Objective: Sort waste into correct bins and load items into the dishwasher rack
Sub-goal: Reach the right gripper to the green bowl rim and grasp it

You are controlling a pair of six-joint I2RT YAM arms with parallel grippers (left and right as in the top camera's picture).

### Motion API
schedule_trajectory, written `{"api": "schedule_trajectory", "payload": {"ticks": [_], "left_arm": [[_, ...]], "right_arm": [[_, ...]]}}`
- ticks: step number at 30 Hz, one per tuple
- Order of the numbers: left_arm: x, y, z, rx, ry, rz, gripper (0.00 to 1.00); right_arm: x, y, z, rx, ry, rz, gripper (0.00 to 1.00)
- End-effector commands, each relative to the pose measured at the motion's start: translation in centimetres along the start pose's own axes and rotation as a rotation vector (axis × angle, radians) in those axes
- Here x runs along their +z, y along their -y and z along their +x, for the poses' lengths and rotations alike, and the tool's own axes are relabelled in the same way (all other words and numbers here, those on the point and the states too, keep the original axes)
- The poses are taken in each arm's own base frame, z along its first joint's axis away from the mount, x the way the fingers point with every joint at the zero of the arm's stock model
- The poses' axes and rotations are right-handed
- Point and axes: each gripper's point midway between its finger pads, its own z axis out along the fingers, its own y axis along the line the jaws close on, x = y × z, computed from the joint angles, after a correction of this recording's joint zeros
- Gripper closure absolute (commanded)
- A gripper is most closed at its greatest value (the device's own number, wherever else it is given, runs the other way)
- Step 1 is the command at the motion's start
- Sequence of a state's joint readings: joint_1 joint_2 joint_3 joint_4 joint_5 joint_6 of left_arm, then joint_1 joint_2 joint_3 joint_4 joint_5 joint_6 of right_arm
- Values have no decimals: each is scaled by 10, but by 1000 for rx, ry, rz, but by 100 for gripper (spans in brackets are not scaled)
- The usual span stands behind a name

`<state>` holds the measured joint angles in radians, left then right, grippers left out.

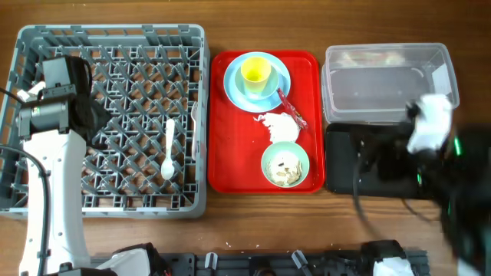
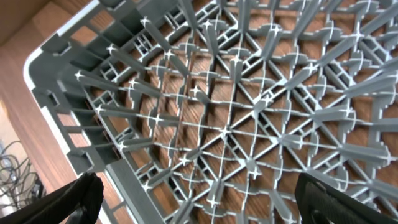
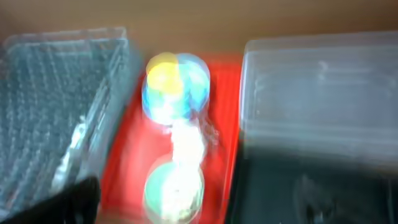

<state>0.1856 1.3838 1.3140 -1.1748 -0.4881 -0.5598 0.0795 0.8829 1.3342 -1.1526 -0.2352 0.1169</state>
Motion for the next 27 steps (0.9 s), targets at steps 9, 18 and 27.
{"api": "schedule_trajectory", "payload": {"ticks": [9, 18, 27], "left_arm": [[-3, -4, -4, -22, 16, -3, 0], [-3, -4, -4, -21, 16, -3, 0], [-3, -4, -4, -21, 16, -3, 0]], "right_arm": [[111, -36, 106, 240, -693, 74, 74], [180, -89, 189, 13, -557, 39, 73], [208, -98, 199, -136, -504, -51, 75]]}}
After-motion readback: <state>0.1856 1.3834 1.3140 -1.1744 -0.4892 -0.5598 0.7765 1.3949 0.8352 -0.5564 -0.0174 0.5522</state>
